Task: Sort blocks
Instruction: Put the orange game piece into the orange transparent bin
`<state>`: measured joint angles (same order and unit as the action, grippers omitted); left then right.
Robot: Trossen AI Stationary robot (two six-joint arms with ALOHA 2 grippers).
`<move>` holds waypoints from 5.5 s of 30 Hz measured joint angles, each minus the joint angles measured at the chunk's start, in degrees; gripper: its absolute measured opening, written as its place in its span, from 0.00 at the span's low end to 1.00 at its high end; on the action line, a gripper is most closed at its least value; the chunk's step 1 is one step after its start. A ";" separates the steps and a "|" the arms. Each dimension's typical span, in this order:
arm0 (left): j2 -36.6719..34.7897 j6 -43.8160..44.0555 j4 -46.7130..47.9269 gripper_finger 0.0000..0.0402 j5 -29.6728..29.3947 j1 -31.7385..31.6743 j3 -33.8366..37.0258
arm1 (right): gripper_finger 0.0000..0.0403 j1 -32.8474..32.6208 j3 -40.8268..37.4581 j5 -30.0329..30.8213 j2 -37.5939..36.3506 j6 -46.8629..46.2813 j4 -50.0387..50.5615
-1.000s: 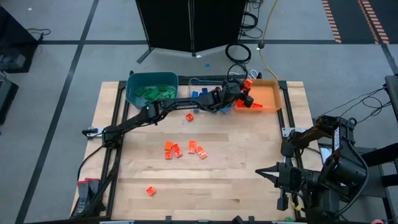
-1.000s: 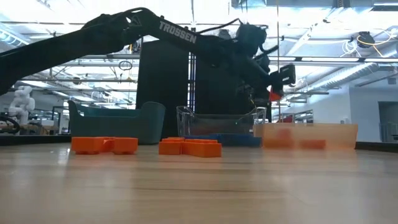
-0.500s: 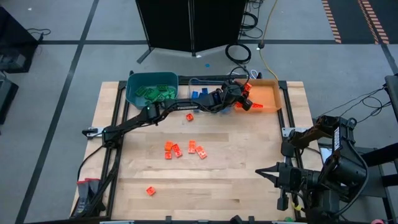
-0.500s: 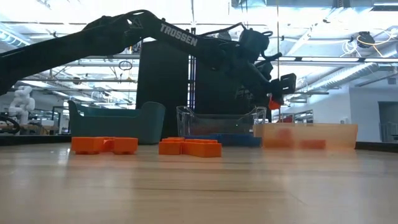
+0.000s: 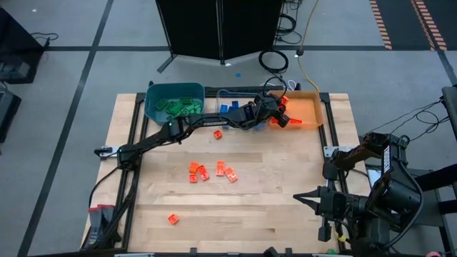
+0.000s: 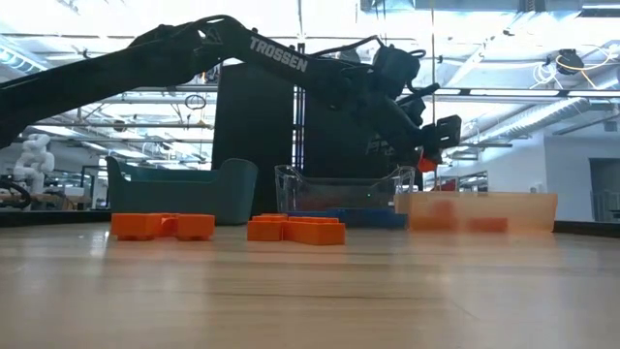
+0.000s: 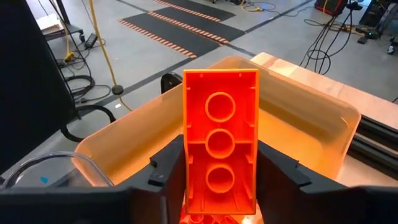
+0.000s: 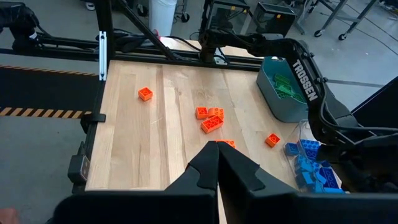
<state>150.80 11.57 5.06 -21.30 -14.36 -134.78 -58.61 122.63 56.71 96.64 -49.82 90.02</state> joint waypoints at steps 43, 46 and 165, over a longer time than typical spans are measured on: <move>-21.20 -40.88 57.58 0.53 36.35 16.79 5.18 | 0.00 0.00 0.00 0.15 0.00 -0.48 -0.11; -21.29 -42.20 56.04 0.53 35.80 17.96 10.06 | 0.00 -0.02 0.00 -0.04 0.00 -0.50 -0.15; -33.96 -47.74 14.09 0.34 27.48 18.62 63.73 | 0.00 -0.68 0.01 0.20 -0.33 -3.64 0.00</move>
<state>116.84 -36.17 19.15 6.18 4.25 -71.05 -59.29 122.64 56.90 96.31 -53.46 90.02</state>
